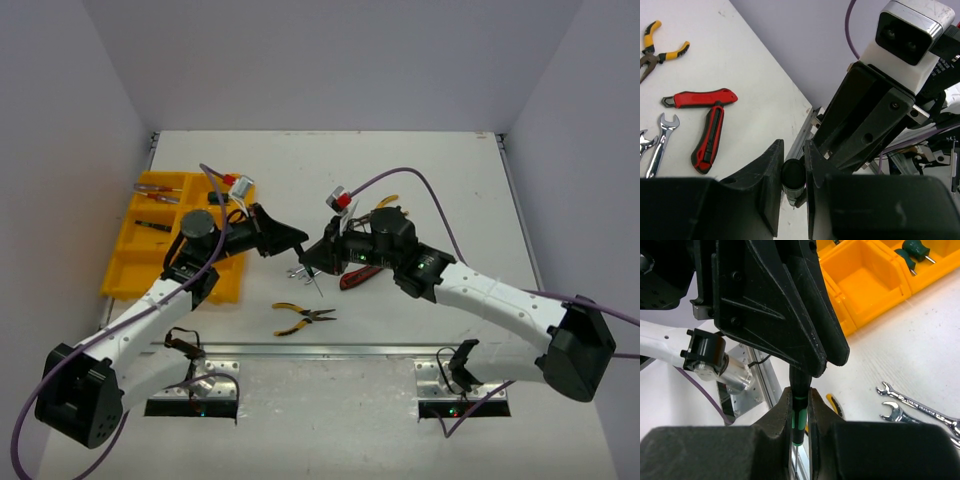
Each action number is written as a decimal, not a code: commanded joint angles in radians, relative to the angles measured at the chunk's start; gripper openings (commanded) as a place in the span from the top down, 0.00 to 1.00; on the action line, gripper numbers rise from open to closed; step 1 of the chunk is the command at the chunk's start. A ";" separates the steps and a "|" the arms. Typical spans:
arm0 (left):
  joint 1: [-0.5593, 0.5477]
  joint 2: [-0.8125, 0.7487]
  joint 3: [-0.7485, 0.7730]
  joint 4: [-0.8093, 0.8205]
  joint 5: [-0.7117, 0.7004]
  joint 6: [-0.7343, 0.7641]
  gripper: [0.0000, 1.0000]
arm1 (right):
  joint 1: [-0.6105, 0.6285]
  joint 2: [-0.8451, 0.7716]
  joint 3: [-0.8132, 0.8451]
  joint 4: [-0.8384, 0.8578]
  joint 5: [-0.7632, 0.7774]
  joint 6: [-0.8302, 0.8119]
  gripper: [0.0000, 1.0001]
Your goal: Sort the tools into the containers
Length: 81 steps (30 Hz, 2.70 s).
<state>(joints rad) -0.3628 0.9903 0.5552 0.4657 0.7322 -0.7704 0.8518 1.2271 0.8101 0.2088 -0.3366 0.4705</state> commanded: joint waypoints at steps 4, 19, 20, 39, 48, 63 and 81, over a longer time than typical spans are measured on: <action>-0.009 0.038 0.127 -0.287 -0.281 0.100 1.00 | -0.040 -0.015 0.039 0.037 0.058 0.033 0.07; 0.641 0.196 0.567 -0.918 -1.315 0.077 1.00 | -0.112 -0.254 -0.026 -0.368 0.399 0.062 0.01; 0.674 0.207 0.586 -0.933 -1.352 0.071 1.00 | -0.112 -0.264 -0.033 -0.374 0.399 0.057 0.01; 0.777 0.587 0.697 -0.914 -1.168 0.130 1.00 | -0.118 -0.347 -0.091 -0.379 0.364 0.071 0.01; 0.777 0.610 0.701 -0.938 -1.059 0.109 0.22 | -0.118 -0.275 -0.070 -0.392 0.355 0.081 0.01; 0.718 0.134 0.643 -0.927 -0.740 0.260 0.00 | -0.118 0.081 0.142 -0.609 0.689 0.170 0.01; 0.412 -0.339 0.207 -0.951 -0.798 0.407 0.00 | -0.146 0.657 0.685 -1.171 0.899 0.934 0.40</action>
<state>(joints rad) 0.0698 0.7352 0.7800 -0.5354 -0.0516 -0.4083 0.7021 1.8757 1.4061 -0.7192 0.4334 1.0904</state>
